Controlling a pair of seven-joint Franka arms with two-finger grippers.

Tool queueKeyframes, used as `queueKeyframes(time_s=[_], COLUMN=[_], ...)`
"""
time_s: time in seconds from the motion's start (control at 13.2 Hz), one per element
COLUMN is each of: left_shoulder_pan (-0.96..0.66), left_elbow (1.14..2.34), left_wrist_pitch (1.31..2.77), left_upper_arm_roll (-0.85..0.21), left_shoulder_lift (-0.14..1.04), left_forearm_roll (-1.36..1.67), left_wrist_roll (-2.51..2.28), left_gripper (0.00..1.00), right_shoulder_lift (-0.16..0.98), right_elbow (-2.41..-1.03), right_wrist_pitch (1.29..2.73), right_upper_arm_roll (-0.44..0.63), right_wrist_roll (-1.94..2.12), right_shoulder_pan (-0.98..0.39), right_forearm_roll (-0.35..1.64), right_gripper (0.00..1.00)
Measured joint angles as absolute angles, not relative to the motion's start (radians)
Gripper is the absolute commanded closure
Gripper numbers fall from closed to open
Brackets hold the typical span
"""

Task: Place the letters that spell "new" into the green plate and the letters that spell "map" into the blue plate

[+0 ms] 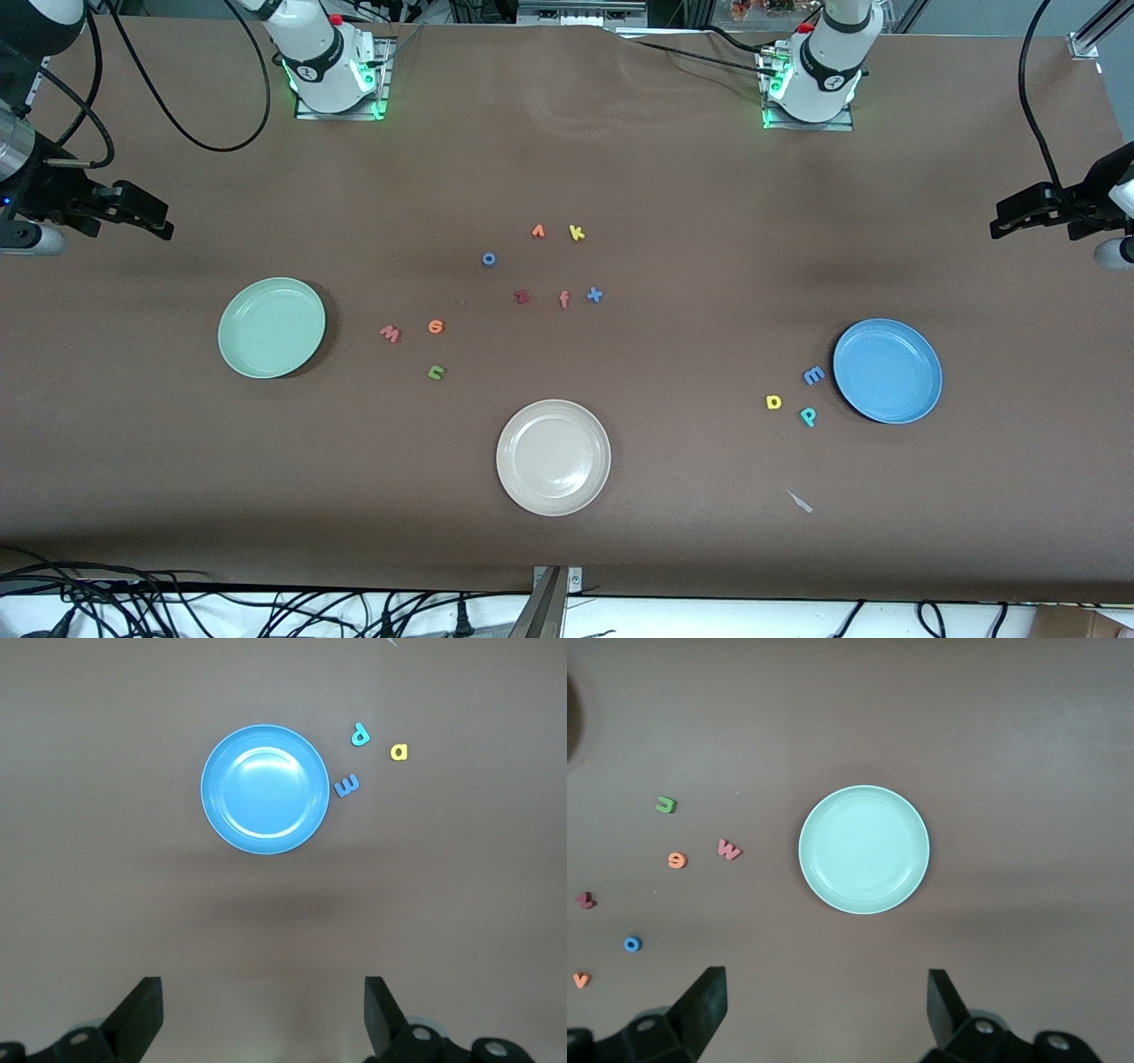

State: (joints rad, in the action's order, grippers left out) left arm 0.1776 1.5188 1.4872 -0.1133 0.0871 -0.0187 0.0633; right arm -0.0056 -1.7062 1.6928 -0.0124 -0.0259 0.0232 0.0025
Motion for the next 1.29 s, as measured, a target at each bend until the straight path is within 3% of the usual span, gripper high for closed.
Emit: queueKeyframes(time_s=[0.76,1.29], left_shoulder_pan=[0.178,0.178], left_elbow=[1.519,1.518], left_wrist_pitch=[1.487,1.561], left_upper_arm_roll=[-0.116,-0.117], left_shoulder_lift=[0.087,0.111], left_forearm_roll=[-0.019,-0.007], left_wrist_roll=[0.063,0.063], left_gripper=[0.0,0.0], right_shoulder_lift=[0.072,0.195], right_elbow=[-1.708,-1.714], right_wrist_pitch=[1.657,1.7], right_upper_arm_roll=[-0.027,-0.048], right_wrist_roll=[-0.026,0.012], right_shoulder_pan=[0.009,-0.204], right_forearm_roll=[0.029,0.011], right_gripper=[0.0,0.0])
